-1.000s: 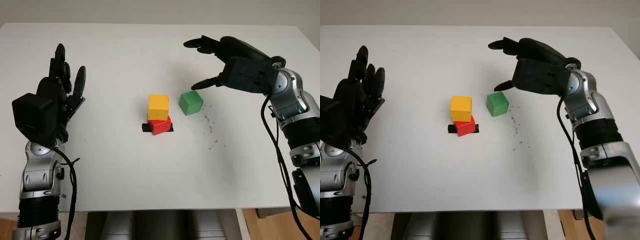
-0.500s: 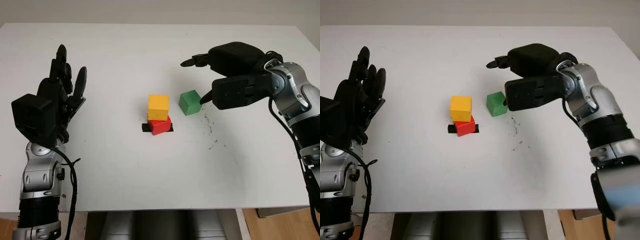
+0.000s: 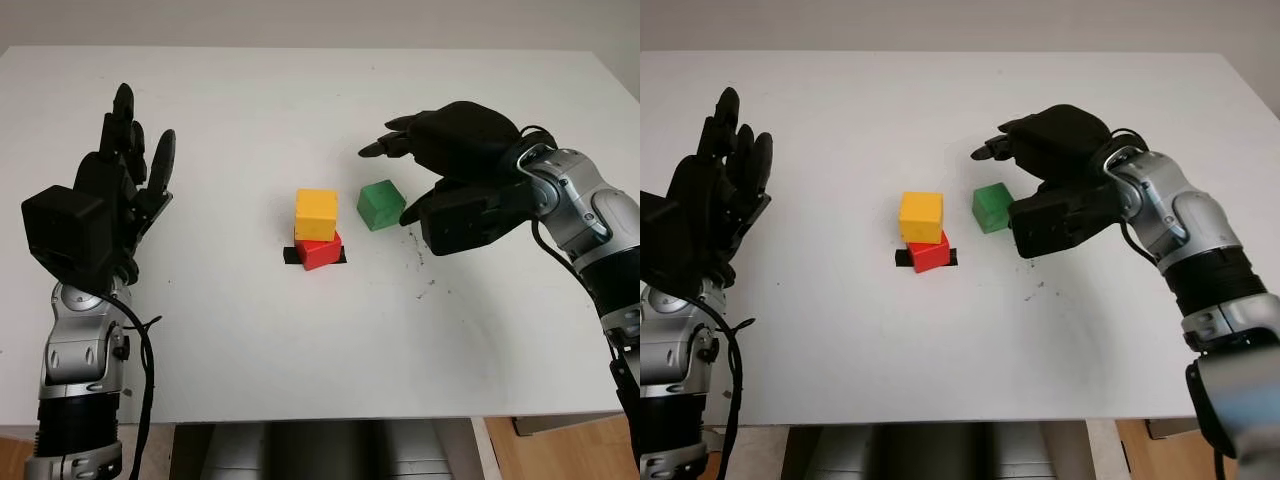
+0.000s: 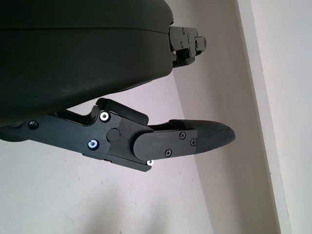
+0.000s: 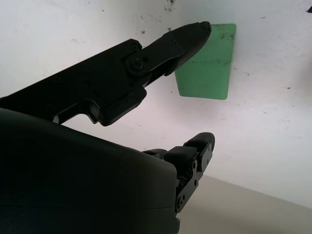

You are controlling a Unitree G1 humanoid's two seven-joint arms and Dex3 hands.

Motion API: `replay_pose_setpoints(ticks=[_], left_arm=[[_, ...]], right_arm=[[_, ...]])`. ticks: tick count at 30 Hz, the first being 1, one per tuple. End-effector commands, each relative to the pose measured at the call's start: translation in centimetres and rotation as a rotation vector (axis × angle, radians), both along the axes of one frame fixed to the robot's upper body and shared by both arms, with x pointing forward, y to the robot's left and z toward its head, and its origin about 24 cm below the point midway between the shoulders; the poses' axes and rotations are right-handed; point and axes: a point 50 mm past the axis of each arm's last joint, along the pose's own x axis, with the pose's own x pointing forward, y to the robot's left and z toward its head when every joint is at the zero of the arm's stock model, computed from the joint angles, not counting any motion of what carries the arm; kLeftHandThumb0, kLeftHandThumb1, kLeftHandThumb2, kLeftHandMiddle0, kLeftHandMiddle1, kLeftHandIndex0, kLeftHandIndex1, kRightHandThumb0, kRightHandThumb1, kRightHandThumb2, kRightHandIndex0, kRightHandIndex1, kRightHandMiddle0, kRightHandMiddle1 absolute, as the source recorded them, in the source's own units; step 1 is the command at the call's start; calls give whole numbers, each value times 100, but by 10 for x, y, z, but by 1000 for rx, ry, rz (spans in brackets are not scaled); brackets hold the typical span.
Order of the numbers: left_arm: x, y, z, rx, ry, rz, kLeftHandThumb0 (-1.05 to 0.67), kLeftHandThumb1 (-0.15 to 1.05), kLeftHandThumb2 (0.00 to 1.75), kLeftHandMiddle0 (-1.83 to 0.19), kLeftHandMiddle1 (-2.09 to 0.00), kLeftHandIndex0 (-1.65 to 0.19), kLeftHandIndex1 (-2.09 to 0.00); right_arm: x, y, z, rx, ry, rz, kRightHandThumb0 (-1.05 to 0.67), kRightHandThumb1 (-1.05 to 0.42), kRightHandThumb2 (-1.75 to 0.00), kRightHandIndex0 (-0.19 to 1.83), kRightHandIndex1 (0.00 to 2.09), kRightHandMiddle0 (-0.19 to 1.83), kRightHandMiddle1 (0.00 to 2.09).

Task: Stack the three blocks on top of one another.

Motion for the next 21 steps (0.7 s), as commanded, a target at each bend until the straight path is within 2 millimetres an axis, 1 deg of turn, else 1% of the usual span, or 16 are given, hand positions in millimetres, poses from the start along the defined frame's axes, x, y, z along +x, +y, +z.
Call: replay_pose_setpoints(ticks=[1, 11, 19, 21], left_arm=[[-2, -2, 3, 2, -16, -12, -64, 105, 47, 9, -5, 6, -8], [-4, -6, 1, 28, -1, -10, -64, 105, 45, 7, -6, 3, -9], [-6, -6, 1, 34, 8, -2, -63, 105, 47, 9, -5, 5, -7], [-6, -6, 0, 36, 16, 1, -65, 105, 46, 10, -5, 5, -7]], right_arm=[[0, -1, -4, 10, -9, 4, -71, -81, -5, 34, 9, 54, 16], [6, 1, -18, 73, -20, -16, -64, -83, -6, 37, 8, 59, 17], [8, 4, -23, 57, -8, -7, -62, -83, -6, 38, 8, 63, 18], [9, 5, -25, 50, -3, -6, -61, -83, -5, 39, 7, 64, 18]])
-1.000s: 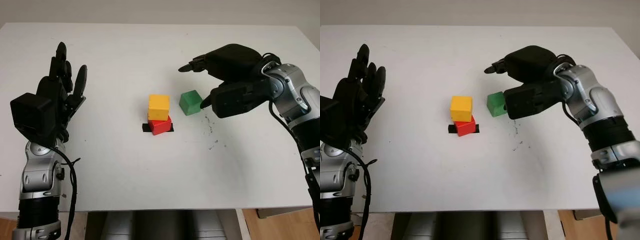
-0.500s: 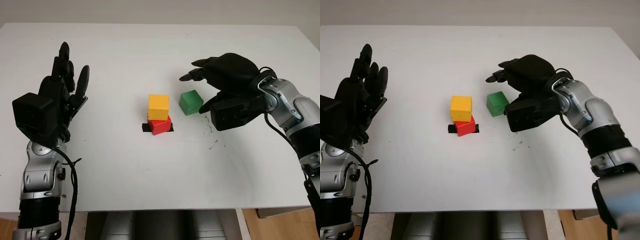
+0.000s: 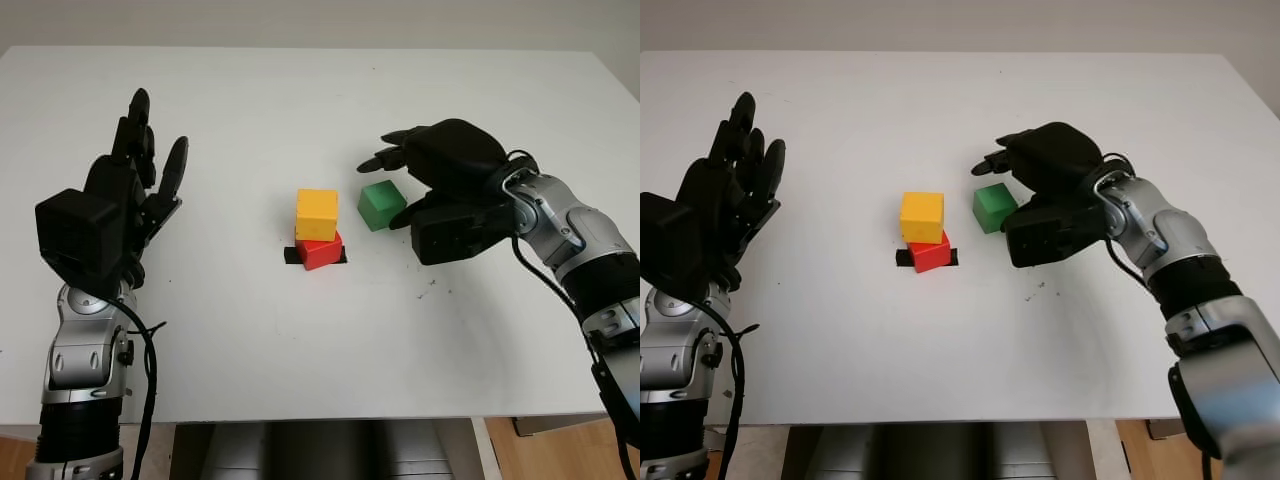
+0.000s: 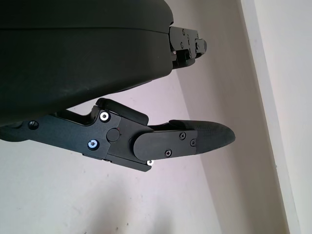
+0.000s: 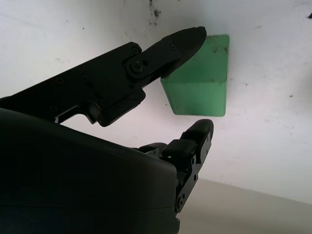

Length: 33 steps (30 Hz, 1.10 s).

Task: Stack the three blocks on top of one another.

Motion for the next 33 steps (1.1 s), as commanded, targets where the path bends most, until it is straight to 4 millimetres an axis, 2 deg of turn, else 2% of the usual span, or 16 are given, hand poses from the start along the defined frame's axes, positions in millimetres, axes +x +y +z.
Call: replay_pose_setpoints(ticks=[1, 11, 16, 17, 19, 22, 33], left_arm=[[-3, 0, 1, 9, -4, 6, -66, 105, 45, 10, -5, 5, -7], [-4, -1, -1, 43, 7, 3, -65, 105, 47, 11, -5, 7, -6], [-4, -3, -4, 43, 13, -3, -63, 105, 48, 9, -6, 7, -6], [-4, -3, -4, 44, 14, -4, -63, 105, 48, 10, -6, 7, -6], [-4, -3, -4, 54, 16, -6, -62, 105, 49, 10, -5, 8, -5], [-4, -3, -5, 61, 22, -7, -61, 105, 50, 11, -5, 8, -5], [-3, -5, -7, 68, 17, 0, -61, 105, 51, 10, -5, 7, -6]], right_arm=[[2, 4, 4, -2, -15, 12, -61, -83, -5, 39, 7, 64, 18], [3, 4, 0, -7, -8, 15, -56, -83, -5, 42, 7, 74, 22], [3, 2, -2, 5, -9, 12, -48, -85, -6, 45, 8, 84, 33], [3, 2, -2, 12, -12, 15, -46, -86, -6, 46, 7, 80, 47], [3, 1, -2, 19, -30, 20, -43, -88, -6, 50, 6, 67, 92], [3, 0, -2, 21, -54, 24, -41, -91, -6, 51, 6, 57, 113], [4, 0, 9, 60, -133, 31, -38, -87, -5, 57, 8, 60, 114]])
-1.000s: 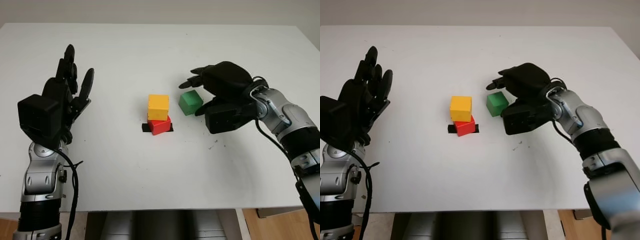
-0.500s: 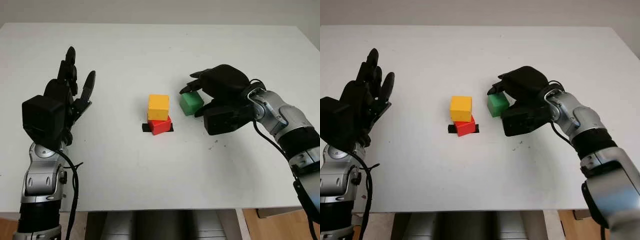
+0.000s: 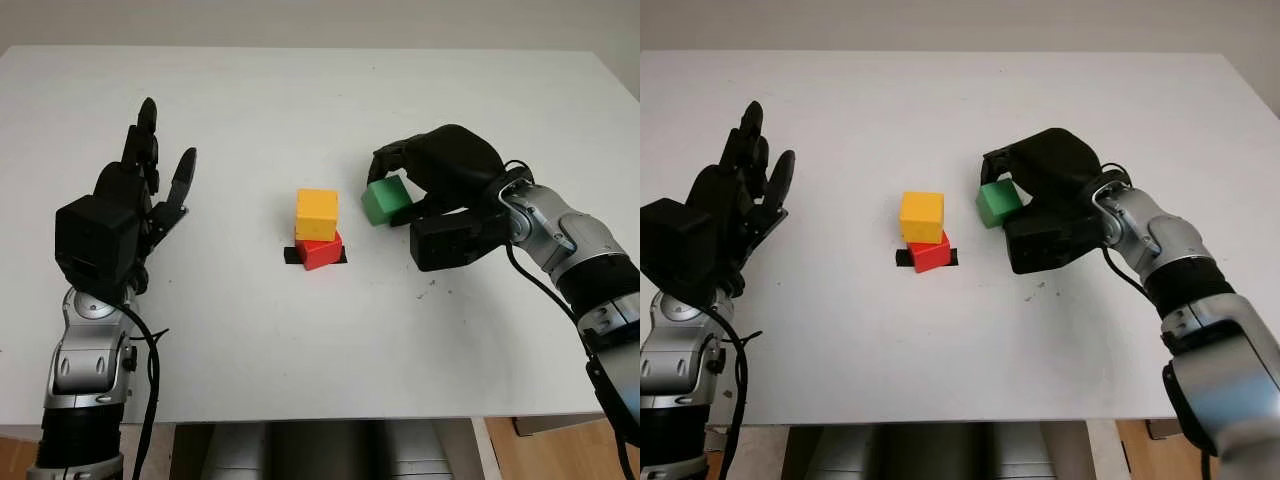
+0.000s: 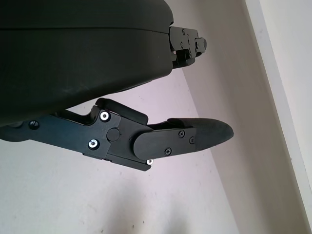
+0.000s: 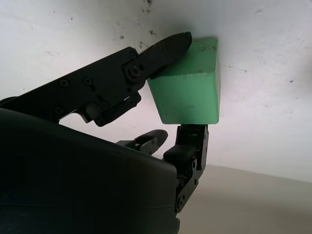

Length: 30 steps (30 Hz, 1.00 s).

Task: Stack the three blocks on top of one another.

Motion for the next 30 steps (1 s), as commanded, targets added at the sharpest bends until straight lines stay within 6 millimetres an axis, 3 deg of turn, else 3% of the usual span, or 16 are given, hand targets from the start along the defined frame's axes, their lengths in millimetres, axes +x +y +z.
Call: replay_pose_setpoints(ticks=[1, 7, 11, 14, 20, 30], left_arm=[[-1, -1, -2, -3, -7, -1, -61, 105, 51, 10, -5, 7, -6], [-1, -1, -2, -14, -11, -4, -61, 105, 51, 10, -5, 8, -5], [-1, -1, -1, -10, -7, -5, -61, 105, 51, 10, -5, 8, -5], [-1, -1, -1, -7, -5, -2, -61, 105, 51, 11, -5, 8, -5], [-1, 0, 0, -16, -15, 2, -62, 105, 50, 11, -5, 9, -5], [0, 2, 1, -12, -7, 8, -64, 105, 49, 11, -5, 9, -5]], right_arm=[[1, 1, 15, 15, -49, 16, -38, -87, -5, 57, 7, 60, 114], [0, 2, 25, 169, -26, 47, -31, -84, -5, 57, 7, 64, 111], [-2, 4, 39, 305, 45, 67, -30, -89, -6, 51, 4, 46, 138], [-3, 5, 51, 349, 99, 80, -31, -91, -6, 48, 2, 41, 143], [-6, 15, 85, 318, 243, 162, -37, -90, -5, 47, 2, 43, 148], [-15, 38, 122, 184, 341, 157, -46, -86, -5, 59, 8, 52, 144]])
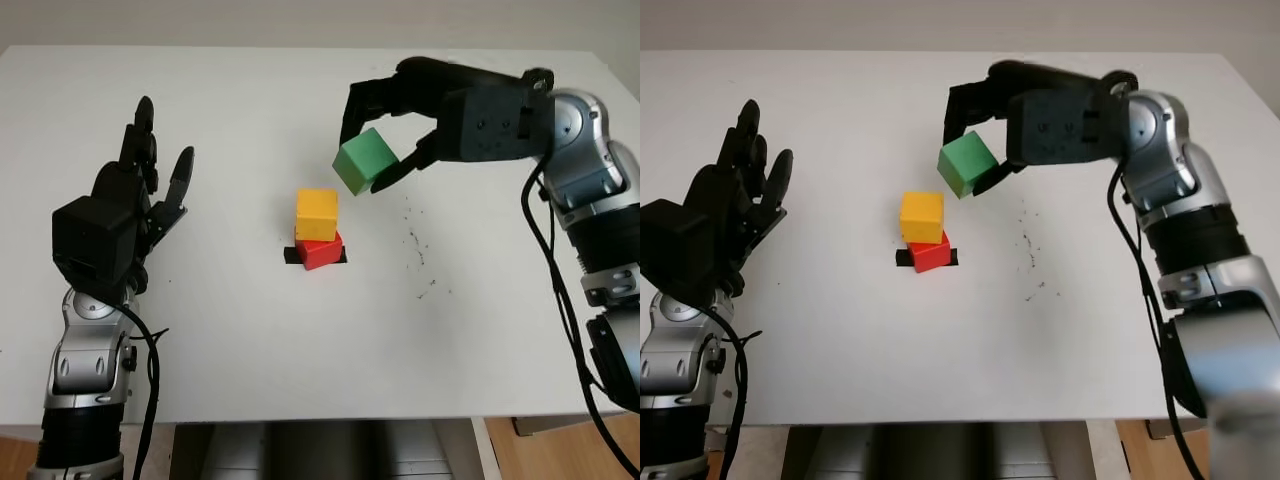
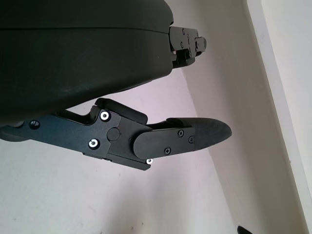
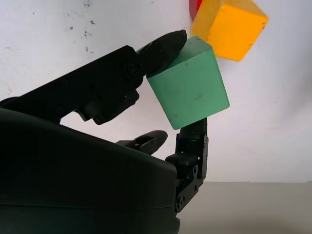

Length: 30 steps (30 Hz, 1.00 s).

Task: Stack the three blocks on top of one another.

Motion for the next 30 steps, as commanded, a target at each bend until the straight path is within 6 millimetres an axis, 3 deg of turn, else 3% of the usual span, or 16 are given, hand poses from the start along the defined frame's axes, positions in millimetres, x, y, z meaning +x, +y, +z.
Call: replay_pose_setpoints(ticks=[1, 8, 13, 19, 30], left_arm=[[0, 1, 2, 1, -6, 4, -64, 105, 49, 11, -5, 9, -5], [1, 1, 2, -17, -4, 8, -65, 105, 49, 12, -5, 9, -5], [1, -1, 1, -21, -12, 2, -64, 105, 49, 12, -5, 9, -5], [1, -1, 0, -25, -10, 4, -64, 105, 49, 12, -5, 10, -5], [-2, 0, -2, -33, -20, 20, -66, 105, 48, 11, -6, 9, -5]], right_arm=[[-4, 3, 17, -15, -28, 4, -46, -86, -5, 59, 8, 52, 144], [-8, 12, 46, -35, 20, -58, -46, -87, -6, 58, 7, 46, 145], [-6, 16, 53, -13, 95, -50, -49, -89, -6, 57, 7, 43, 154], [-3, 24, 45, 20, 195, -30, -49, -93, -6, 53, 4, 33, 169], [6, 23, 20, 158, 354, -34, -53, -97, -6, 46, 0, 34, 178]])
